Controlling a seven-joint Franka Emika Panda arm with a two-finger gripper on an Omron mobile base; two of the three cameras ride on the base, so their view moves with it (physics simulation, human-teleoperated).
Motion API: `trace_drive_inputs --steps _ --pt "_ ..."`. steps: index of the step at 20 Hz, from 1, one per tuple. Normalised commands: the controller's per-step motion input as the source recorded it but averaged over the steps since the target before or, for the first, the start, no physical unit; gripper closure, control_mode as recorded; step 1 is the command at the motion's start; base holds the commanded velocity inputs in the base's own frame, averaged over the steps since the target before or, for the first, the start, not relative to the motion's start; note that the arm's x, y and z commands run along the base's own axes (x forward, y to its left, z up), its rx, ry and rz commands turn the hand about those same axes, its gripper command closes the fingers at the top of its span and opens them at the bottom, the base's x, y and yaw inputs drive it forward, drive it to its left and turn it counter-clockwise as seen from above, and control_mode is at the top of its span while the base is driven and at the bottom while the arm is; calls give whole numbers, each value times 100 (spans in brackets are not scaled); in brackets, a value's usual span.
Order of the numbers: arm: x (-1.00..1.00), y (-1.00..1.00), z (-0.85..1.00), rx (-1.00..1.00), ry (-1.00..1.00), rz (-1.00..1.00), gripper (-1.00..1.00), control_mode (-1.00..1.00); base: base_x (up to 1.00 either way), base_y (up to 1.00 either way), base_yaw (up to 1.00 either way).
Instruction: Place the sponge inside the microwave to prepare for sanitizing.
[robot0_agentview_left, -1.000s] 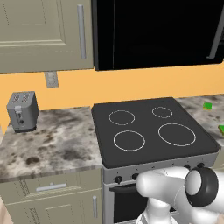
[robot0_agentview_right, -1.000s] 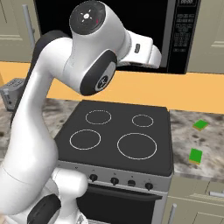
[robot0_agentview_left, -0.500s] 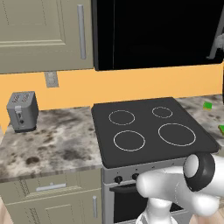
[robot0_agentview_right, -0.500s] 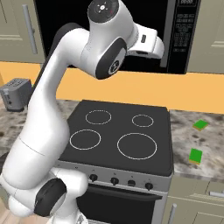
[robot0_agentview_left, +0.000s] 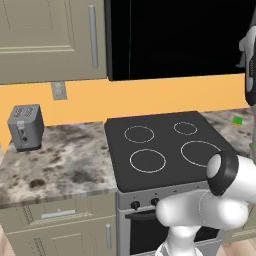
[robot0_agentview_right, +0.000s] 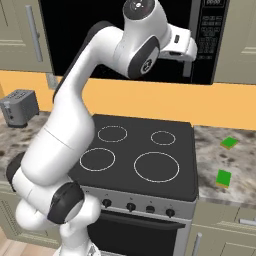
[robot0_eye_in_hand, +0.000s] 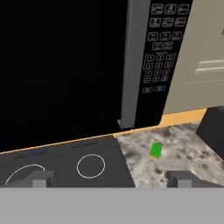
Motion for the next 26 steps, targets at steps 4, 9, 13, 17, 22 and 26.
trace_drive_inputs --steps 4,9,13,17,22,26 --pt "59 -30 0 1 1 1 -100 -100 0 0 0" --pt "59 -26 0 1 0 5 -100 -100 0 0 0" --pt "50 -34 0 0 0 9 -100 -100 0 0 0" --pt "37 -38 0 0 0 11 -100 -100 0 0 0" --pt "26 -36 0 0 0 8 -100 -100 0 0 0" --pt "18 -6 0 0 0 2 -100 -100 0 0 0"
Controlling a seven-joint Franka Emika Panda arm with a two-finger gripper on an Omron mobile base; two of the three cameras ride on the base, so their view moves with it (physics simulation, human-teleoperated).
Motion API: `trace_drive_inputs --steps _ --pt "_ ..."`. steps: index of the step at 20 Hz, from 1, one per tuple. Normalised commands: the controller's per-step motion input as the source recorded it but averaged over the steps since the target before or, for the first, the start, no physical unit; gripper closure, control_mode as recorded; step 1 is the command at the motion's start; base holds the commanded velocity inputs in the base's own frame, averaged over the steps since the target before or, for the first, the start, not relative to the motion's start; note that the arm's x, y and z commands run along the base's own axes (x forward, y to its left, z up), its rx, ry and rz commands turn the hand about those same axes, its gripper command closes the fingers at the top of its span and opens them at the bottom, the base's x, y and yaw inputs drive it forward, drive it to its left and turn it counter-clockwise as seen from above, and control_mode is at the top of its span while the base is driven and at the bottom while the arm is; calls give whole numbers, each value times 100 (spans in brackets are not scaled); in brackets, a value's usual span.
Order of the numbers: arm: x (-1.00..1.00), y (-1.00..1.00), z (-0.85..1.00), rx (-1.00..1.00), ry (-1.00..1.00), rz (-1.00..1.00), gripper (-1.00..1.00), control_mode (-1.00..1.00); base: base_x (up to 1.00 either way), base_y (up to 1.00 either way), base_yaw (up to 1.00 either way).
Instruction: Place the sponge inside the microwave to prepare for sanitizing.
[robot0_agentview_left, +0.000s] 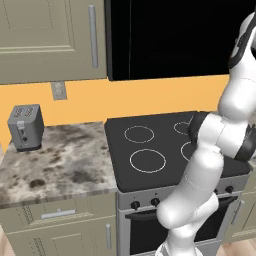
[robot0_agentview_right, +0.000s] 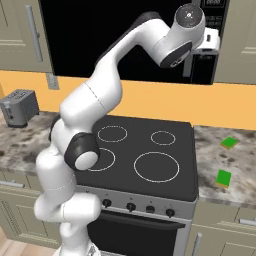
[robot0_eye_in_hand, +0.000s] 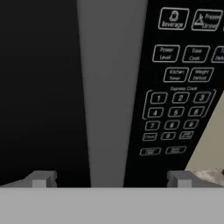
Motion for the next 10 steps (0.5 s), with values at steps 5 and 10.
trace_drive_inputs --steps 5,10 --pt "18 0 -4 0 0 0 -100 -100 0 0 0" --pt "19 15 -32 3 -3 0 100 -100 0 0 0"
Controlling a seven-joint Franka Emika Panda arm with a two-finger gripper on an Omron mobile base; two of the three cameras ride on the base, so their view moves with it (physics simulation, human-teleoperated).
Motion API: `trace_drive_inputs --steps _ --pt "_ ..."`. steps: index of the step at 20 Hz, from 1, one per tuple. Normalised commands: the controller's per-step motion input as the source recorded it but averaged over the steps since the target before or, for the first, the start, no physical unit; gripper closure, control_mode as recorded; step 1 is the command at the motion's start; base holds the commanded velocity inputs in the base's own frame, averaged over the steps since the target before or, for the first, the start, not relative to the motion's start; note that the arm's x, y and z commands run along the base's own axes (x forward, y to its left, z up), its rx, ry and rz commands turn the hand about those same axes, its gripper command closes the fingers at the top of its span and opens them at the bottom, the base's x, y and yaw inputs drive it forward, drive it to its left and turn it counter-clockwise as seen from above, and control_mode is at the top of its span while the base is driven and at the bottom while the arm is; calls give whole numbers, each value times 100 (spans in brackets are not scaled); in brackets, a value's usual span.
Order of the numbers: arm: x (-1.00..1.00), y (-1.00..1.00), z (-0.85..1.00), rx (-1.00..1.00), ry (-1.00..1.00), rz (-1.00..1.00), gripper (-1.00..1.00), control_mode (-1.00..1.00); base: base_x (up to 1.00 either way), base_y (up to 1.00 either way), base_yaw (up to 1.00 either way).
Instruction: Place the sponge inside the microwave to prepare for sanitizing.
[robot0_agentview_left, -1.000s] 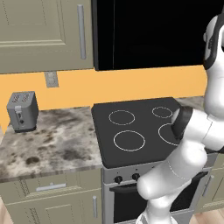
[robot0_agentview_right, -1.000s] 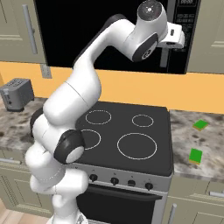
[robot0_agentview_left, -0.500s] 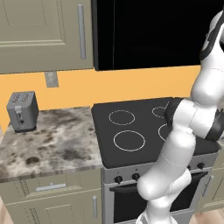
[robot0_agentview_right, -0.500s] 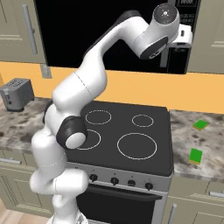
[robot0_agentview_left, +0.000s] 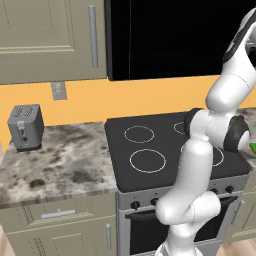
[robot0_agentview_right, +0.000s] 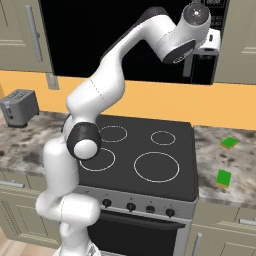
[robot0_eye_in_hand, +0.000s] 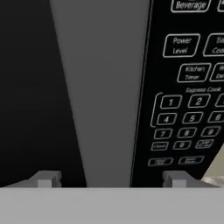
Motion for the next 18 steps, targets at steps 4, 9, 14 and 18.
trace_drive_inputs --steps 4,9,14,18 --pt "21 9 -43 8 -6 0 100 -100 0 0 0" --pt "22 0 -25 3 -11 0 100 -100 0 0 0" --pt "8 0 -7 0 -9 0 100 -100 0 0 0" --pt "-33 4 0 0 -2 0 100 -100 0 0 0"
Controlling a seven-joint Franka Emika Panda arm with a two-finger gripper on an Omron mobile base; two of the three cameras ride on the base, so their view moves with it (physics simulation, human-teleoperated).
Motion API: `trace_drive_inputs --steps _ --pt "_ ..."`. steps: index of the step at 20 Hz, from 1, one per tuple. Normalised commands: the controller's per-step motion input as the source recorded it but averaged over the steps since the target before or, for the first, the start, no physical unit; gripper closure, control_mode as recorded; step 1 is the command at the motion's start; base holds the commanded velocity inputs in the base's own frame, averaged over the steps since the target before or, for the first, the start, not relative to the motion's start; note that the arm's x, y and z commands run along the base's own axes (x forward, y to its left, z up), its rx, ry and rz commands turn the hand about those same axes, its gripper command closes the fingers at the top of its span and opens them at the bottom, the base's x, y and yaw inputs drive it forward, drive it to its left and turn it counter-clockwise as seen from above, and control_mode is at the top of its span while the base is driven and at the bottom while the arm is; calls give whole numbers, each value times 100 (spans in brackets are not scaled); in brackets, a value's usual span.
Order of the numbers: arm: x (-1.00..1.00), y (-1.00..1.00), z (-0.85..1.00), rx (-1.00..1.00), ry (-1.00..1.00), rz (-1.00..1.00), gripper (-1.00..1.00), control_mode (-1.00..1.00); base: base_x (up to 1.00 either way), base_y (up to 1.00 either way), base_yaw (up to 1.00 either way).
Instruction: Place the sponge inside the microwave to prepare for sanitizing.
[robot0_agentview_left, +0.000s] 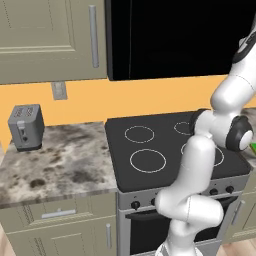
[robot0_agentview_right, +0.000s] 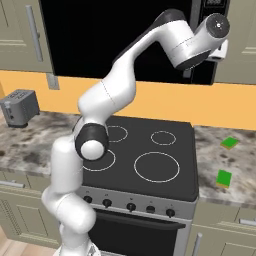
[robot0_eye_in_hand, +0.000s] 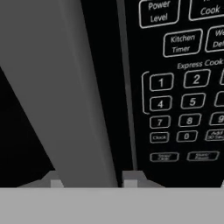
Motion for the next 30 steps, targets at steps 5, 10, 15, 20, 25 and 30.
trace_drive_inputs --steps 5,10,15,20,25,30 --pt "-85 6 0 -13 -1 0 100 -100 0 0 0" --pt "-82 21 -1 -17 -4 -4 100 -100 0 0 0" --pt "-53 8 -29 -10 -3 -31 100 -100 0 0 0" --pt "-73 35 -27 -4 -9 -44 100 -100 0 0 0" --pt "-67 53 -30 -1 -7 -54 100 -100 0 0 0" --pt "-75 50 -26 -3 -11 -54 100 -100 0 0 0"
